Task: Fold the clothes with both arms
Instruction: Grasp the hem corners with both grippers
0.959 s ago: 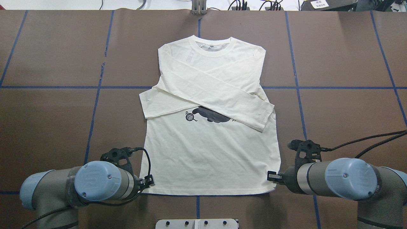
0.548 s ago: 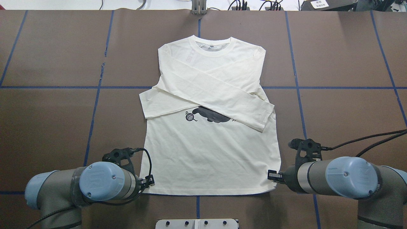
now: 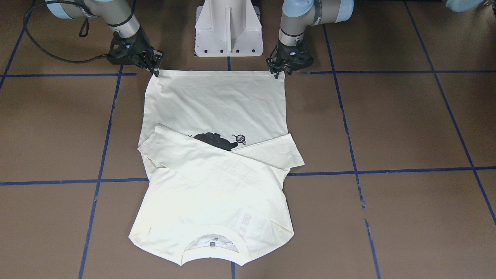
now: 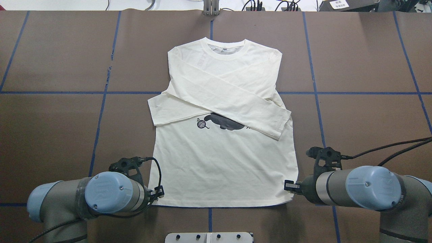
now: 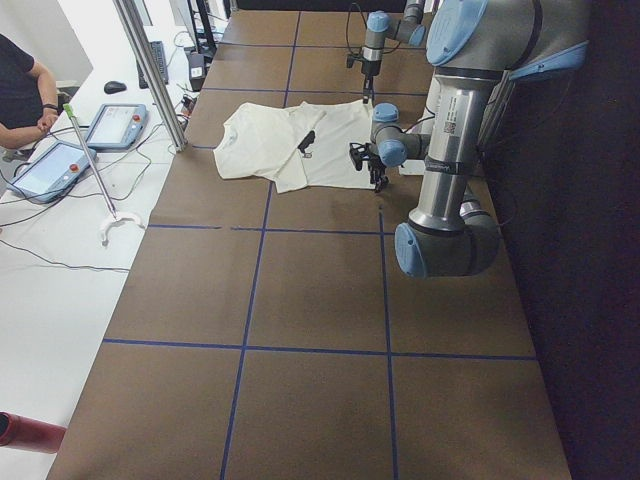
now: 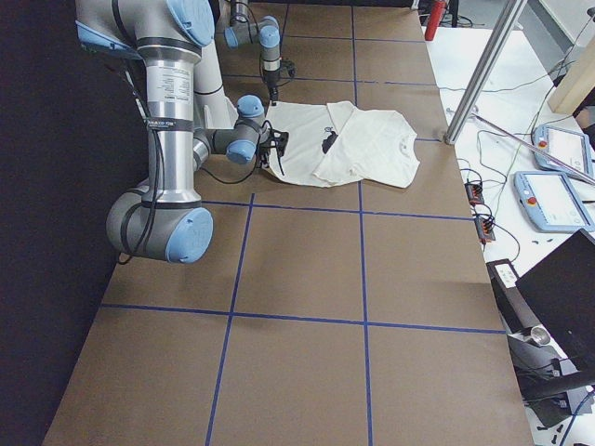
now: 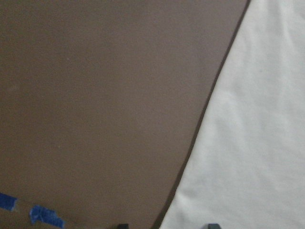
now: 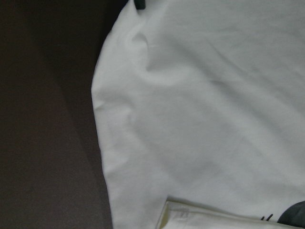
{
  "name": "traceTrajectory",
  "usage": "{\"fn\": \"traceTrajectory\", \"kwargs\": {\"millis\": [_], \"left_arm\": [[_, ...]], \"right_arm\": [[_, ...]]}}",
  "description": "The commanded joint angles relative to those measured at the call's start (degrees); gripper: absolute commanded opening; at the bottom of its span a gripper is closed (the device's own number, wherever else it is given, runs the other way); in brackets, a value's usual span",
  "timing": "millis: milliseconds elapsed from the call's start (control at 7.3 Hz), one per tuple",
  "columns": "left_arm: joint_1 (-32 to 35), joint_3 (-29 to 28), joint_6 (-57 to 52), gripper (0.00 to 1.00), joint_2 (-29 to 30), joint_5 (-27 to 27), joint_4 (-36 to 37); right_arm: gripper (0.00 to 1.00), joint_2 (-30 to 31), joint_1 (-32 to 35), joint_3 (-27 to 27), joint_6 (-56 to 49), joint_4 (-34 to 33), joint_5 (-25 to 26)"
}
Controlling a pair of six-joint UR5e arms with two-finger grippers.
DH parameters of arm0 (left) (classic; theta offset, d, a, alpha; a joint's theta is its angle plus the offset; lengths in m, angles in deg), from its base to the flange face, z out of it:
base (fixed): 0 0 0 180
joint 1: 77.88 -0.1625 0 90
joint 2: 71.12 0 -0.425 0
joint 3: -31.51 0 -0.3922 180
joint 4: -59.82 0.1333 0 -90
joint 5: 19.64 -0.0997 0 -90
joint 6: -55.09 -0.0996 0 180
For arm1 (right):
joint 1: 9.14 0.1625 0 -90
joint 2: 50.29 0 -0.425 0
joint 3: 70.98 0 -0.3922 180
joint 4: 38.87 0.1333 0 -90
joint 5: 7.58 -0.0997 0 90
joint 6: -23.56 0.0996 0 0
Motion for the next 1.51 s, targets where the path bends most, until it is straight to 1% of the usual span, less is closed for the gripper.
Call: {"fn": "traceTrajectory", "kwargs": {"millis": [0, 274, 411, 548, 685, 822, 959, 1096, 1233, 1370], "left_arm": [[0.0, -0.01, 0.08, 0.15, 0.14, 0.01, 0.0], [0.0, 0.26, 0.08, 0.01, 0.58, 0.01, 0.0], [0.09, 0.78, 0.08, 0.0, 0.58, 0.01, 0.0], [0.35, 1.66, -0.01, 0.0, 0.41, 0.1, 0.0], [0.7, 4.45, -0.1, 0.0, -0.72, 0.1, 0.0], [0.18, 8.04, -0.18, 0.0, -2.65, 0.1, 0.09], [-0.09, 11.91, -0.1, 0.0, -4.41, 0.19, 0.52], [-3.31, 16.12, -0.01, 0.0, -6.25, 0.19, 2.62], [-6.21, 19.3, 0.08, 0.0, -6.45, 0.27, 4.38], [-8.76, 21.07, 0.69, 0.0, -6.71, 0.27, 5.0]], "right_arm": [[0.0, 0.0, 0.19, 0.0, 0.02, 0.0, -0.35], [0.0, 0.09, 0.63, 0.0, -0.15, 0.0, -0.62], [0.0, 0.09, 0.63, 0.0, -0.42, 0.09, -0.62], [0.0, 0.17, 1.32, -0.18, -0.68, 0.18, -1.92], [0.0, 0.7, 2.11, -1.4, -0.77, 0.18, -3.85], [0.0, 0.96, 2.12, -1.84, -0.77, 0.26, -4.65], [0.0, 1.14, 2.12, -3.59, -0.77, 0.26, -7.18], [0.0, 1.32, 2.21, -4.13, -0.77, 1.05, -10.08], [0.0, 2.97, 2.21, -4.13, -0.77, 5.32, -12.63], [0.0, 7.25, 2.3, -4.22, -0.77, 12.23, -14.57]]}}
